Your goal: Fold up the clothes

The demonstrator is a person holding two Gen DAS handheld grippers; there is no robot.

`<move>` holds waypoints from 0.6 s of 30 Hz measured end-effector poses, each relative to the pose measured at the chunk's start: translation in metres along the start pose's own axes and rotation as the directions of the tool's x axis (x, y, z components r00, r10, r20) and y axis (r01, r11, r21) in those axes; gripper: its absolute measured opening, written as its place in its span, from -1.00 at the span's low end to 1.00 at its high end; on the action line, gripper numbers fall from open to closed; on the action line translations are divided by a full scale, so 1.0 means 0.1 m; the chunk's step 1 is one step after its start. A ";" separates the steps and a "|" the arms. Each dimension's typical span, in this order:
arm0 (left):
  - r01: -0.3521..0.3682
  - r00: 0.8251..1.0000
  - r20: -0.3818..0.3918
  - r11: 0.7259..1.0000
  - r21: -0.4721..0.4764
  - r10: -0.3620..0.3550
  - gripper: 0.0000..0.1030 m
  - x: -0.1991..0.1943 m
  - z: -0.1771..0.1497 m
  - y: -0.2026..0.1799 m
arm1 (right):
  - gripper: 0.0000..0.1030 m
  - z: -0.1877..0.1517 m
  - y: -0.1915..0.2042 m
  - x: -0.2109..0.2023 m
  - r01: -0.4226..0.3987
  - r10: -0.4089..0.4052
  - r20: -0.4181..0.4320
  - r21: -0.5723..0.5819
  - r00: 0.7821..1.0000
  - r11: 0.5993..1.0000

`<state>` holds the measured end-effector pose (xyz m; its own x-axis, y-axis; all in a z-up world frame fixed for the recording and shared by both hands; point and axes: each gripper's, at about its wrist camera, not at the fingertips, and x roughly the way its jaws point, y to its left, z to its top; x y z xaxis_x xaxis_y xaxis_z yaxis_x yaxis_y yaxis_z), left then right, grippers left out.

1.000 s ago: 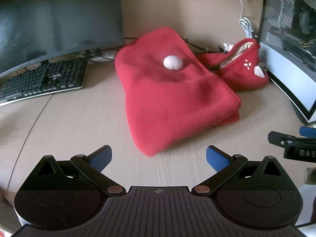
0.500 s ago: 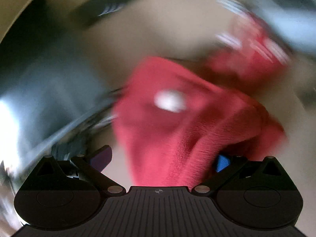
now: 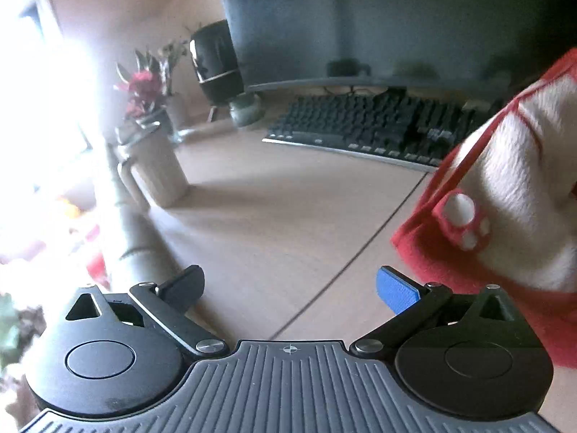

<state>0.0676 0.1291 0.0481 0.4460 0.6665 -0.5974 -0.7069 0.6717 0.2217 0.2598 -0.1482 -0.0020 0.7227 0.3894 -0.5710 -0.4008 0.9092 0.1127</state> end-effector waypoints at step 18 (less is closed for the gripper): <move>0.806 0.586 -0.284 0.583 0.105 -0.759 1.00 0.63 0.33 -1.15 | 1.00 -0.60 0.57 -0.04 -0.028 0.010 -0.181 -0.095 0.983 0.995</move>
<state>0.1957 0.1045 0.0107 0.6422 -0.2112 -0.7368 0.0054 0.9625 -0.2712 0.2006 -0.1067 -0.0421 0.6046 0.3654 -0.7078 -0.4727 0.8798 0.0504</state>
